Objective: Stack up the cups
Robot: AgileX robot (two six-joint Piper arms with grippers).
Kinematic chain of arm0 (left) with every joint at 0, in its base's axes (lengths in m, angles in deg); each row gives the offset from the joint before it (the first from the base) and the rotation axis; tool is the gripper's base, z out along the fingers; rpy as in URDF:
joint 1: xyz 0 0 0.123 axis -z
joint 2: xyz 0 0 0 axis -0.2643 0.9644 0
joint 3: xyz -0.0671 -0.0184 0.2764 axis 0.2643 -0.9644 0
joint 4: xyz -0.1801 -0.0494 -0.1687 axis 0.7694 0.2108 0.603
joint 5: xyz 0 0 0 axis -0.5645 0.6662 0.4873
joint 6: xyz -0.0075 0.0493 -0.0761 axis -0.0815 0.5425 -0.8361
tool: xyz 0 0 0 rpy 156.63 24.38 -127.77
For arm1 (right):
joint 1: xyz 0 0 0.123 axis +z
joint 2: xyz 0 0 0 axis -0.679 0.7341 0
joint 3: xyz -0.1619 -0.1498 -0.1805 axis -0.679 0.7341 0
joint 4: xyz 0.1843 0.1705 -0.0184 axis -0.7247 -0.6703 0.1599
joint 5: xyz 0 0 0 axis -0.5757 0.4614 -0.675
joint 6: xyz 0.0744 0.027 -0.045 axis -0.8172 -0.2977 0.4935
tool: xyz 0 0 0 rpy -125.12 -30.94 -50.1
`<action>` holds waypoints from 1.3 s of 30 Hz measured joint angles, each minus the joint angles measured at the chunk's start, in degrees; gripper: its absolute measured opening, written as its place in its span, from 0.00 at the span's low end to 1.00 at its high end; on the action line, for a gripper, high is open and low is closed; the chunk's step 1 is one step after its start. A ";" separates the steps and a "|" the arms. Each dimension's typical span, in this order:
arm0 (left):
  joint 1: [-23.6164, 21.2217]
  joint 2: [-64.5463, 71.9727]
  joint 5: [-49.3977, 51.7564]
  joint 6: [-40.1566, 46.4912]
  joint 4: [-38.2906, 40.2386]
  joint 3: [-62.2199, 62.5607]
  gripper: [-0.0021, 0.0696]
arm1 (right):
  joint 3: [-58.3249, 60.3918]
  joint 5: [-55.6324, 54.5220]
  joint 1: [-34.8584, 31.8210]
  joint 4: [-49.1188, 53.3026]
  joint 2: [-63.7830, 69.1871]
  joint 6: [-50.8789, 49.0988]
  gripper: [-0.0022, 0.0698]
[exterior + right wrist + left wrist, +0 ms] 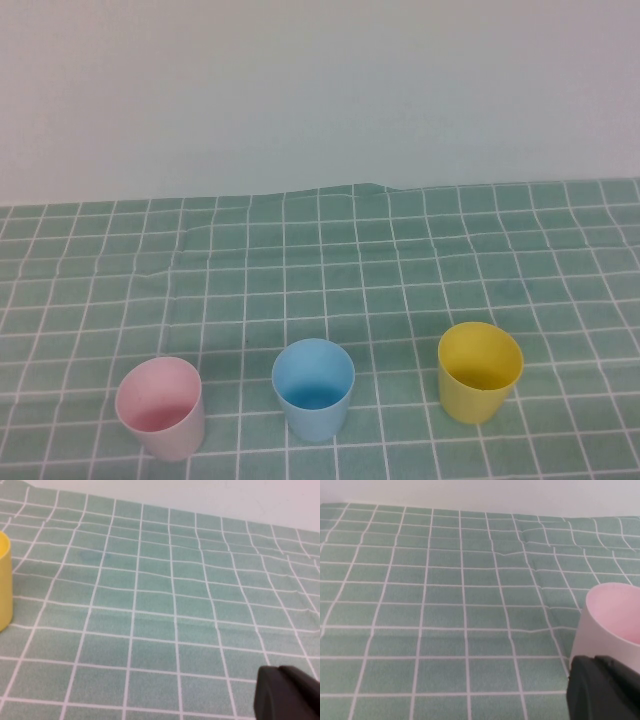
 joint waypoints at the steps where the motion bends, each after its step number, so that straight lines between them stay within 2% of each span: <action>1: 0.00 0.00 0.00 0.00 0.00 0.00 0.03 | 0.00 0.00 0.00 0.00 0.00 0.00 0.03; 39: 0.00 0.00 0.13 0.00 1.70 0.00 0.03 | 0.00 0.00 0.00 0.00 0.00 0.00 0.03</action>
